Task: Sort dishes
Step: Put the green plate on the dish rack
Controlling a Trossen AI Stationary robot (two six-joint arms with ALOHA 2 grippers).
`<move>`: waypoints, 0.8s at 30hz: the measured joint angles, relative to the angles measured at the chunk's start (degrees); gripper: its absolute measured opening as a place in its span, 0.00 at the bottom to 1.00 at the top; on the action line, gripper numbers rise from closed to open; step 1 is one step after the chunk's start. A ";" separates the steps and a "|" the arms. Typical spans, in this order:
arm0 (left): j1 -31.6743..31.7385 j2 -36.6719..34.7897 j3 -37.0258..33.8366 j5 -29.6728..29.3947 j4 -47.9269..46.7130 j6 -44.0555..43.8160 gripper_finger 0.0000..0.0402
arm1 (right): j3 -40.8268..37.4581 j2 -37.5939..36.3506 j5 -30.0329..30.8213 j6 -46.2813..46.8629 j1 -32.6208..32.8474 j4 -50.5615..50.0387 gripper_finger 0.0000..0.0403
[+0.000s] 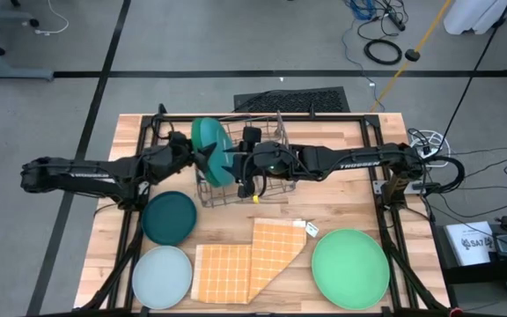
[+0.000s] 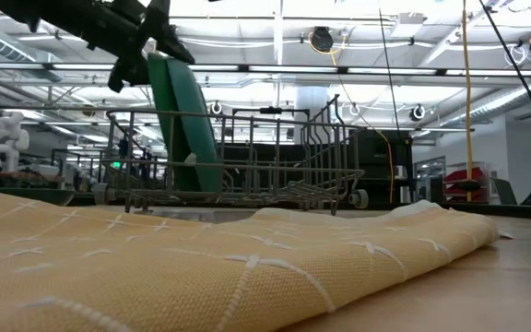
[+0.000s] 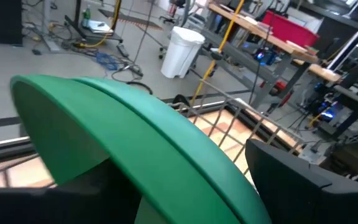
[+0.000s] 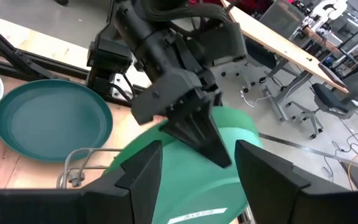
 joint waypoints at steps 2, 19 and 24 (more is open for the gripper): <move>0.14 1.36 0.00 0.85 2.55 1.68 0.68 | 0.00 0.00 0.00 -0.02 0.08 -0.02 0.48; 0.69 7.84 -0.09 5.19 15.47 17.33 0.68 | -0.02 0.00 0.00 0.24 0.09 0.94 0.48; 0.69 9.17 0.15 5.80 13.97 17.21 0.68 | -0.02 0.00 0.00 0.31 0.09 0.68 0.48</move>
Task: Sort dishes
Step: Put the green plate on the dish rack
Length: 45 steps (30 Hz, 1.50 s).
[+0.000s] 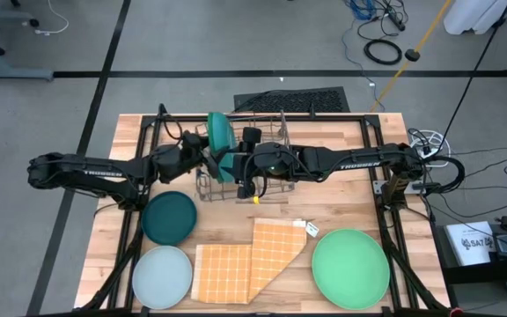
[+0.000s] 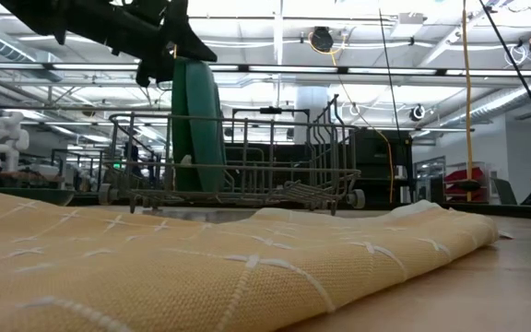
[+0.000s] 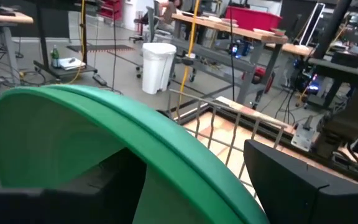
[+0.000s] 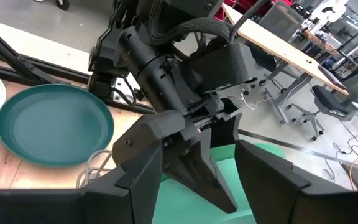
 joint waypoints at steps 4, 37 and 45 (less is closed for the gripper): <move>-0.02 -0.08 0.06 -0.72 -3.68 0.28 0.68 | 0.00 0.00 0.00 0.02 0.00 -0.22 0.48; -3.79 -0.13 -0.33 9.03 -8.62 4.66 0.68 | -0.07 5.62 -12.43 -0.47 -9.11 13.83 0.48; -3.79 -0.13 -0.31 14.30 -8.73 6.26 0.68 | 0.00 6.68 -13.05 0.62 -10.02 14.62 0.48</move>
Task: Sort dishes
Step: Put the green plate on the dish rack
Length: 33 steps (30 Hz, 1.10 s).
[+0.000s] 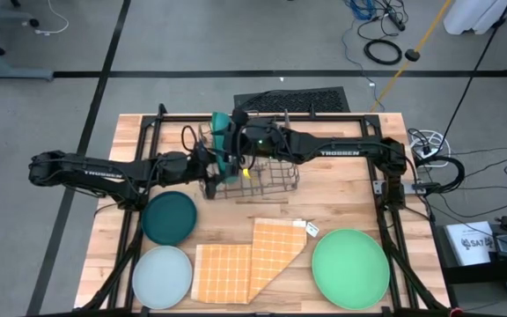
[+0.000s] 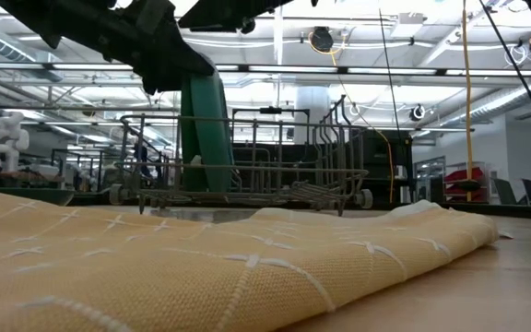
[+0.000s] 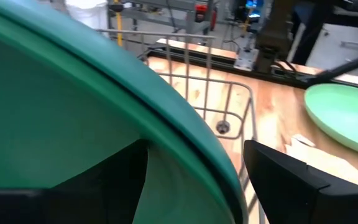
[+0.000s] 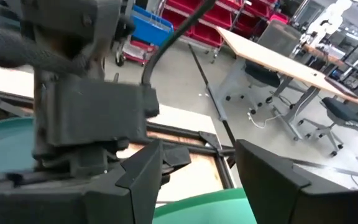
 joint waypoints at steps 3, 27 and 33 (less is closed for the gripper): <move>0.00 0.00 0.00 0.96 0.02 0.39 0.68 | 0.00 -0.02 0.83 0.80 -0.25 -0.79 0.48; 0.00 -0.49 0.12 -1.05 -0.89 1.40 0.68 | 0.13 -0.25 7.58 2.78 -1.26 -9.24 0.48; -0.02 -3.93 0.13 -1.03 -5.96 1.28 0.68 | 0.13 -0.28 8.78 3.16 -1.24 -11.18 0.48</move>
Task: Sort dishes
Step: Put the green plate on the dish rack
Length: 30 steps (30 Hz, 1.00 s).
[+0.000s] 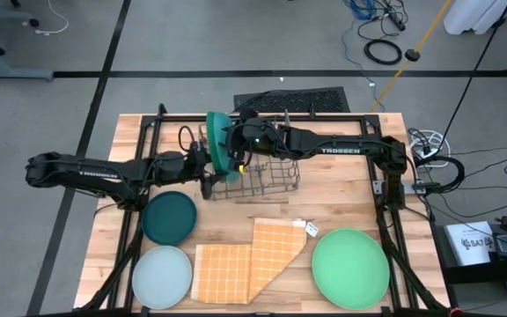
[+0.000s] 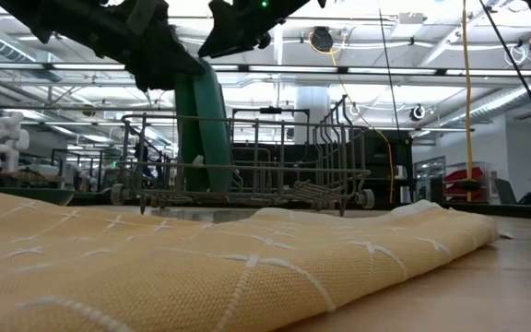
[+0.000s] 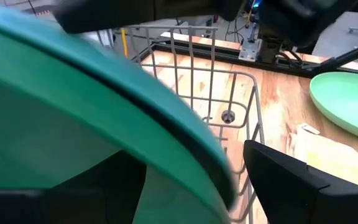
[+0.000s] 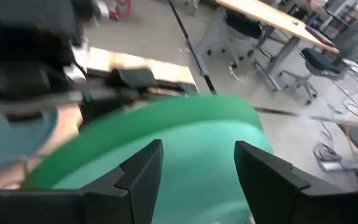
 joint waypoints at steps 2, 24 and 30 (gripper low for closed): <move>-0.01 -1.54 0.00 -0.40 -1.88 0.15 0.68 | -0.11 0.00 0.26 -0.02 -0.01 -0.34 0.48; -0.11 -6.75 0.00 -1.18 -21.38 8.44 0.68 | -0.20 0.17 0.07 -0.07 0.10 0.07 0.48; -0.90 -6.75 0.00 -1.04 -26.04 14.28 0.68 | -0.20 0.17 -0.19 -1.17 0.73 0.14 0.48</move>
